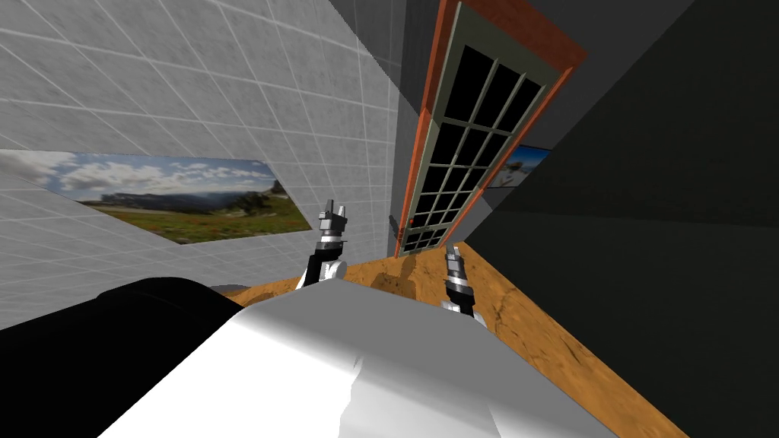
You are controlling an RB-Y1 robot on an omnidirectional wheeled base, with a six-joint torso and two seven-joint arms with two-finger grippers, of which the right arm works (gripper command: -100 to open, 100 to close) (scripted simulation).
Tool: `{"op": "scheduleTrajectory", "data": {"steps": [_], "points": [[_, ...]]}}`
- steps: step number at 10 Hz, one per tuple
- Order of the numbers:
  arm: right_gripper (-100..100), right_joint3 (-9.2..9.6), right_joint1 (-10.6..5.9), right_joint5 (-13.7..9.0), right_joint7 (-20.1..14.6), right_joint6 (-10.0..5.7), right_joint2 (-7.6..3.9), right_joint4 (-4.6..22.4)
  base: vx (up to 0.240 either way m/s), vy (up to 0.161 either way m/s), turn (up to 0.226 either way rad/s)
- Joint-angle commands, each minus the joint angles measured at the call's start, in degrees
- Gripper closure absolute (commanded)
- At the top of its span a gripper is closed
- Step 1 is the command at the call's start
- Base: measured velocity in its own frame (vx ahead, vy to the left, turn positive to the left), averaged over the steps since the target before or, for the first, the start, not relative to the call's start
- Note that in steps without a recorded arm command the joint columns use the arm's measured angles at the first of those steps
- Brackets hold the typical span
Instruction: Pull the door open
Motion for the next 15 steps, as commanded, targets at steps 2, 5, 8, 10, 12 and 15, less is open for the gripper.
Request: {"op": "scheduleTrajectory", "data": {"steps": [2, 5, 8, 10, 12, 15], "points": [[-100, -0.16, -0.77, 2.04, 3.07, -1.19, -0.32, 3.51, 0.063, -0.043, 0.074], [-100, -0.19, -1.24, 3.73, 5.54, -2.25, -0.4, 6.35, 0.068, -0.041, 0.062], [-100, -0.21, -1.73, 5.45, 8.06, -3.33, -0.38, 9.26, 0.05, -0.032, 0.058], [-100, -0.23, -2.21, 7.18, 10.58, -4.4, -0.34, 12.16, 0.063, -0.046, 0.066], [-100, -0.25, -2.69, 8.91, 13.11, -5.48, -0.2, 15.07, 0.08, -0.059, 0.088], [-100, -0.28, -3.33, 11.19, 16.44, -6.91, 0.05, 18.9, 0.067, -0.043, 0.056]]}}
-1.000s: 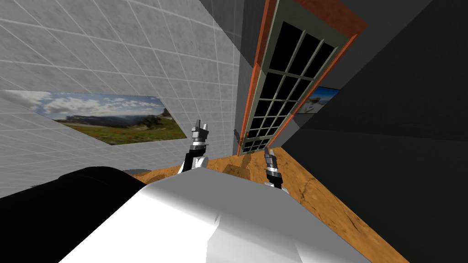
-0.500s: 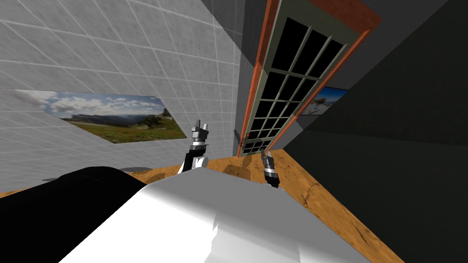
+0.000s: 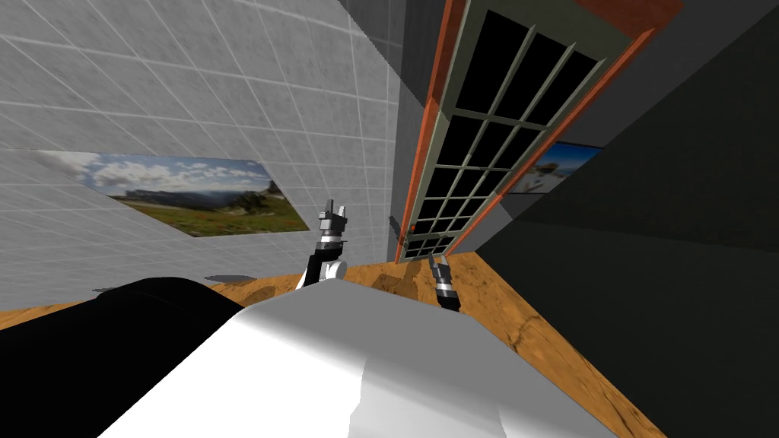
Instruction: Pull the door open
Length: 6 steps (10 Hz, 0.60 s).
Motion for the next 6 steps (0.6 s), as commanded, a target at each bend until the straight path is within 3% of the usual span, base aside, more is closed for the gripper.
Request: {"op": "scheduleTrajectory", "data": {"steps": [1, 6], "points": [[-100, -0.11, -0.3, 1.12, 1.66, -0.63, -0.13, 1.79, 0.063, -0.041, 0.059], [-100, -0.15, -1.22, 4.39, 6.45, -2.68, 0.48, 7.3, 0.066, -0.039, 0.05]]}}
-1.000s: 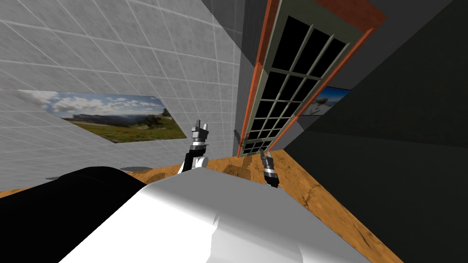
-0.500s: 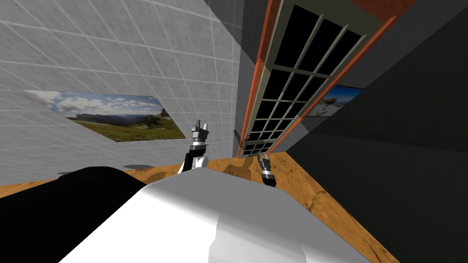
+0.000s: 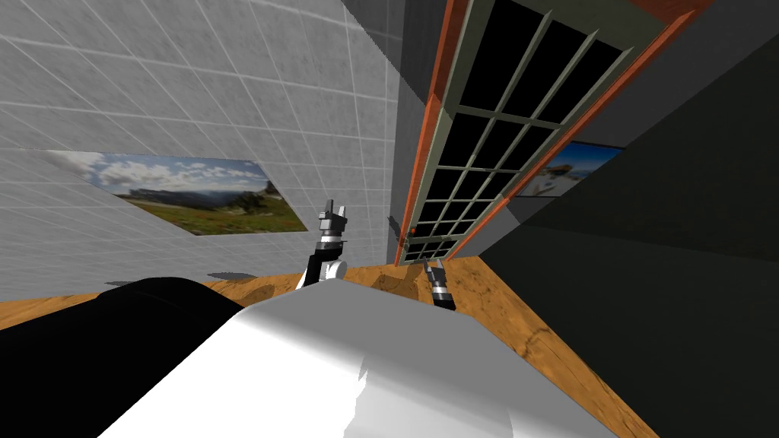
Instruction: Pull the door open
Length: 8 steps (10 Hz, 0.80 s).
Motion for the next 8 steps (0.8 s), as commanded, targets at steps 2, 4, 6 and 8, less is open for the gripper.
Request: {"op": "scheduleTrajectory", "data": {"steps": [2, 4, 6, 8], "points": [[-100, -0.09, -0.72, 1.95, 2.8, -1.09, 0.26, 3.29, 0.076, -0.04, 0.046], [-100, -0.11, -1.0, 2.95, 4.26, -1.71, 0.53, 4.96, 0.065, -0.041, 0.027], [-100, -0.12, -1.27, 3.9, 5.65, -2.31, 0.84, 6.56, 0.057, -0.019, 0.02], [-100, -0.14, -1.67, 5.33, 7.73, -3.2, 1.29, 8.97, 0.064, -0.026, 0.026]]}}
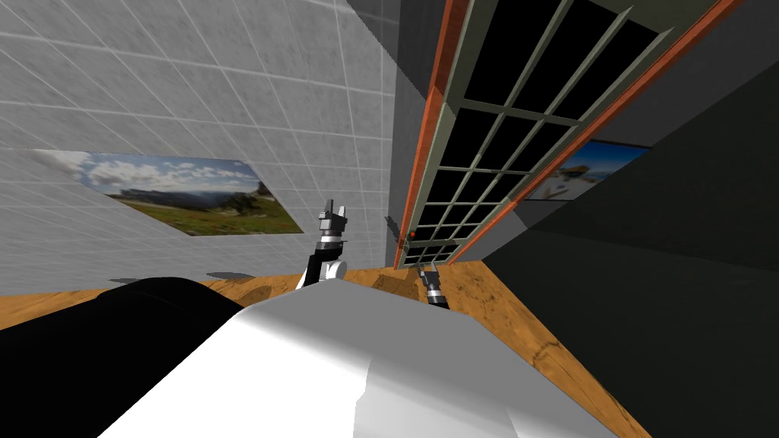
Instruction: Pull the door open
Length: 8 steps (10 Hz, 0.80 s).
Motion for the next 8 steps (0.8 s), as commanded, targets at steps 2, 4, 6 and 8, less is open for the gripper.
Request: {"op": "scheduleTrajectory", "data": {"steps": [2, 4, 6, 8], "points": [[-100, 0.13, -0.29, 2.26, 3.27, -1.24, 0.92, 3.21, 0.11, -0.053, 0.017], [-100, 0.11, -0.61, 3.42, 4.97, -1.97, 1.42, 5.17, 0.106, -0.037, 0.002], [-100, 0.1, -0.98, 4.72, 6.88, -2.78, 2.07, 7.36, 0.125, -0.03, -0.02], [-100, 0.08, -1.27, 5.76, 8.4, -3.43, 2.65, 9.12, 0.128, -0.007, -0.041]]}}
